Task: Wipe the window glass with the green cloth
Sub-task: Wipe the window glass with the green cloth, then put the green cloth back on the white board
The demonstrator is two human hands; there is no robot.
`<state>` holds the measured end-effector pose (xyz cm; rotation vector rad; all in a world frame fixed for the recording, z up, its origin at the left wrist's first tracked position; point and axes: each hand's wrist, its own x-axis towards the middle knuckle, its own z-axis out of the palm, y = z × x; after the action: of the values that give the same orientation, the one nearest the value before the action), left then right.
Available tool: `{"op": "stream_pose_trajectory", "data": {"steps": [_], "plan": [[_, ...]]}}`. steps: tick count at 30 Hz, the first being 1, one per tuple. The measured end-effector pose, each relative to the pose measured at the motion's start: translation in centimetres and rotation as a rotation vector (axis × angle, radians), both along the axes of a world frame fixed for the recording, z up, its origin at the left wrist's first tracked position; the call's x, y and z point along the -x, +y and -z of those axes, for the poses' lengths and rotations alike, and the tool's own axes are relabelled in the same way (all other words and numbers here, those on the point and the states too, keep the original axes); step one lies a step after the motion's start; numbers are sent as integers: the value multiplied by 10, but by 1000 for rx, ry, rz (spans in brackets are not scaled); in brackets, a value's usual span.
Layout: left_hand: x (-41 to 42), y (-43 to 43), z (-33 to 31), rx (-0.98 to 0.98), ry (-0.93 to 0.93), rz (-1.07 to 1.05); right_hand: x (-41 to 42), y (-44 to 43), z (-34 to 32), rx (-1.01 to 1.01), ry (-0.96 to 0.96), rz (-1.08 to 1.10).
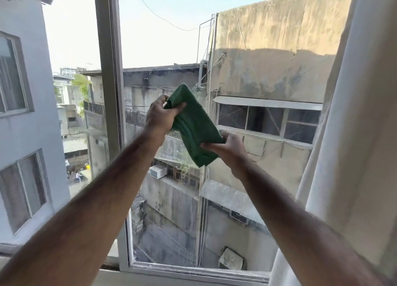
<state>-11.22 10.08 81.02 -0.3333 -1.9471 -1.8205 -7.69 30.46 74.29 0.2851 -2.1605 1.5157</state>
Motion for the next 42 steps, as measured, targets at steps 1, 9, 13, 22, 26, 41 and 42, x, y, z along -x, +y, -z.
{"op": "stream_pose_trajectory", "data": {"steps": [1, 9, 13, 22, 26, 41, 42], "plan": [[1, -6, 8, -30, -23, 3, -1, -1, 3, 101, -32, -58], [-2, -59, 103, -14, -104, 29, -10, -8, 61, 577, -243, -212], [-12, -70, 162, -151, -267, 163, -14, -11, 112, 594, -322, -216], [-32, -82, 307, -120, -611, 247, -37, -6, 265, 670, -587, -166], [-43, -85, 373, -120, -724, 216, -48, -3, 338, 665, -714, -142], [-87, -107, 646, 143, -1144, 246, -131, -39, 632, 692, -1169, 134], [-88, -106, 663, 162, -1162, 240, -139, -42, 649, 699, -1194, 153]]}}
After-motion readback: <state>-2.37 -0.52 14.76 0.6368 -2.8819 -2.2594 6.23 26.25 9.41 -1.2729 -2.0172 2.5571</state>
